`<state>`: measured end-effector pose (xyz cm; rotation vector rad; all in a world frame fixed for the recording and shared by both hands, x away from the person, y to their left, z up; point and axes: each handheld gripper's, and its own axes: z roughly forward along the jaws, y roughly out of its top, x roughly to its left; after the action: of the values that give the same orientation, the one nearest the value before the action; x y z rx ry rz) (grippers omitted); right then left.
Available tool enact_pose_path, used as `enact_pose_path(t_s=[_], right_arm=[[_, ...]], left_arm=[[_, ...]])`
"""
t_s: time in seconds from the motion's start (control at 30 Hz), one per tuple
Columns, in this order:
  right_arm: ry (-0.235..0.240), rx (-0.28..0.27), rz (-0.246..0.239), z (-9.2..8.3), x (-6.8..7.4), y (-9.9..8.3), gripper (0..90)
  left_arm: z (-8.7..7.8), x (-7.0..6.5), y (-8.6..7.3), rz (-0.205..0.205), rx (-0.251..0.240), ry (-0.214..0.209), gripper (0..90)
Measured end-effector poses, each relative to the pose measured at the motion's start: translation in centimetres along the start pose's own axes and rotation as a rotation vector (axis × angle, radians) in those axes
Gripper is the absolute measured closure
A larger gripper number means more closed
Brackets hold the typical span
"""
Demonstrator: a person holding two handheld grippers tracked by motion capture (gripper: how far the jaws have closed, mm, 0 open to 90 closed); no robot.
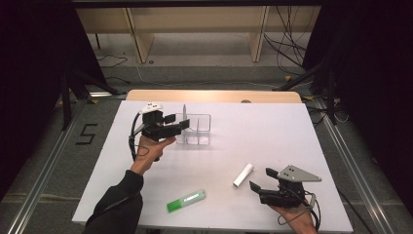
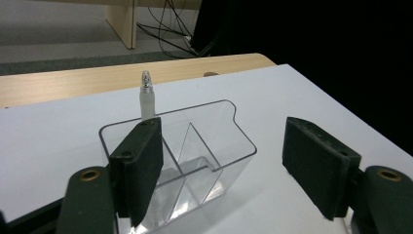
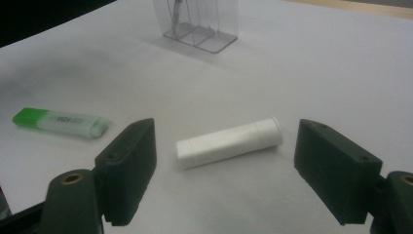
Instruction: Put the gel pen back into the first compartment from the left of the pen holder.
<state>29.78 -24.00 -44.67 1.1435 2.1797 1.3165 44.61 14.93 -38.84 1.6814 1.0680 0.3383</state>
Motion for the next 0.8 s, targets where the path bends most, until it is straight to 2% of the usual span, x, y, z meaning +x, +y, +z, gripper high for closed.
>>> enact_pose_path(t_s=[0.2,0.27,0.57,0.8], right_arm=[[0.000,0.000,0.000,0.0,0.1,0.0,24.3],[0.001,0.001,-0.002,0.0,0.2,0.0,24.3],[0.001,-0.001,-0.008,-0.1,0.3,0.1,24.3],[0.001,-0.002,-0.010,0.0,0.3,0.1,24.3]], left_arm=[[-0.5,0.1,-0.7,-0.001,0.025,-0.001,29.0],[-0.7,-0.1,-0.9,-0.003,0.028,-0.013,28.7],[-1.4,-0.5,-1.8,0.035,0.088,-0.021,26.2],[-2.1,-0.9,-2.3,0.044,0.116,-0.022,24.8]])
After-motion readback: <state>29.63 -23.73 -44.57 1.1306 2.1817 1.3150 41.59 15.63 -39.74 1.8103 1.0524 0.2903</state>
